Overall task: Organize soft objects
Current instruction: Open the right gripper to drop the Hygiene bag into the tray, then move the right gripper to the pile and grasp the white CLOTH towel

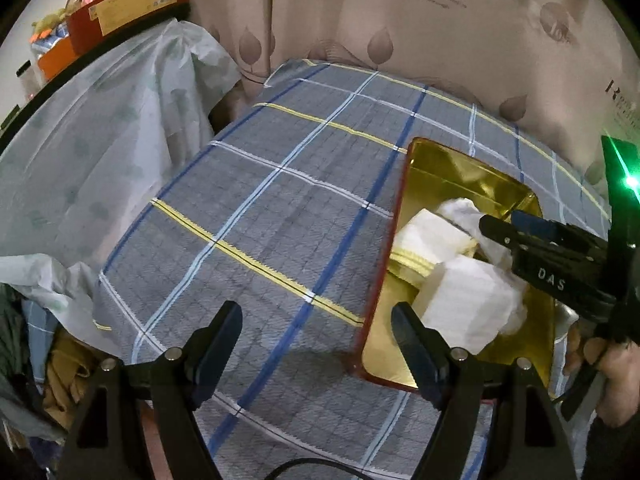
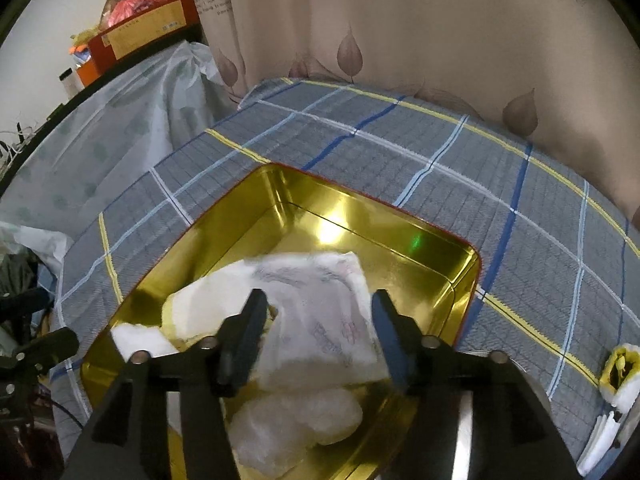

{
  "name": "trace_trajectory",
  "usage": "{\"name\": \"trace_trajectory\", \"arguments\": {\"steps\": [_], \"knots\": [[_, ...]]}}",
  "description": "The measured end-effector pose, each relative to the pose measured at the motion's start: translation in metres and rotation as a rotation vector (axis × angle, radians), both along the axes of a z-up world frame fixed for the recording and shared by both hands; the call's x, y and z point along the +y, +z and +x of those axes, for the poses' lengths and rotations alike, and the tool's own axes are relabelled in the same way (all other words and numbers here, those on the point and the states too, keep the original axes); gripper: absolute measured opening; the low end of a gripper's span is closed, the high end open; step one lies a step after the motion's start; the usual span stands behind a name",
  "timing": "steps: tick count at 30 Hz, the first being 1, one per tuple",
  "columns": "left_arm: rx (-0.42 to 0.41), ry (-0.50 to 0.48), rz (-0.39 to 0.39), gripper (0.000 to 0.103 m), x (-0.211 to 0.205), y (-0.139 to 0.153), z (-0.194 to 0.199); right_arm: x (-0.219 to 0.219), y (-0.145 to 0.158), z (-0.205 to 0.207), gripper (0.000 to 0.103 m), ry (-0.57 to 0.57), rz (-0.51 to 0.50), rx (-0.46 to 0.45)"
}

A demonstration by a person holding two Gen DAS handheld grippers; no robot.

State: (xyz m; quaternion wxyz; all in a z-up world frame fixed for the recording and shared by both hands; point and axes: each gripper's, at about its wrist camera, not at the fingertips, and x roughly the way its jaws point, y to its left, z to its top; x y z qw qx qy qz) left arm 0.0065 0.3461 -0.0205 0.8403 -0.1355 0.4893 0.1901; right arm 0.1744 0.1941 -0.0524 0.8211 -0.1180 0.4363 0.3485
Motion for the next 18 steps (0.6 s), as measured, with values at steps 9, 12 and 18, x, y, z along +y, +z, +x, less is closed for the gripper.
{"name": "trace_trajectory", "arguments": {"steps": [9, 12, 18], "knots": [[-0.033, -0.012, -0.031, 0.079, -0.003, -0.001, -0.002, -0.029, 0.031, -0.023, 0.064, -0.012, 0.059, -0.044], [-0.023, -0.013, -0.004, 0.079, -0.005, -0.003, -0.001, -0.046, 0.040, -0.032, 0.065, -0.018, 0.071, -0.057], [-0.022, -0.024, 0.002, 0.079, -0.012, -0.005, 0.001, -0.096, 0.056, -0.048, 0.065, -0.063, 0.099, -0.087]]}}
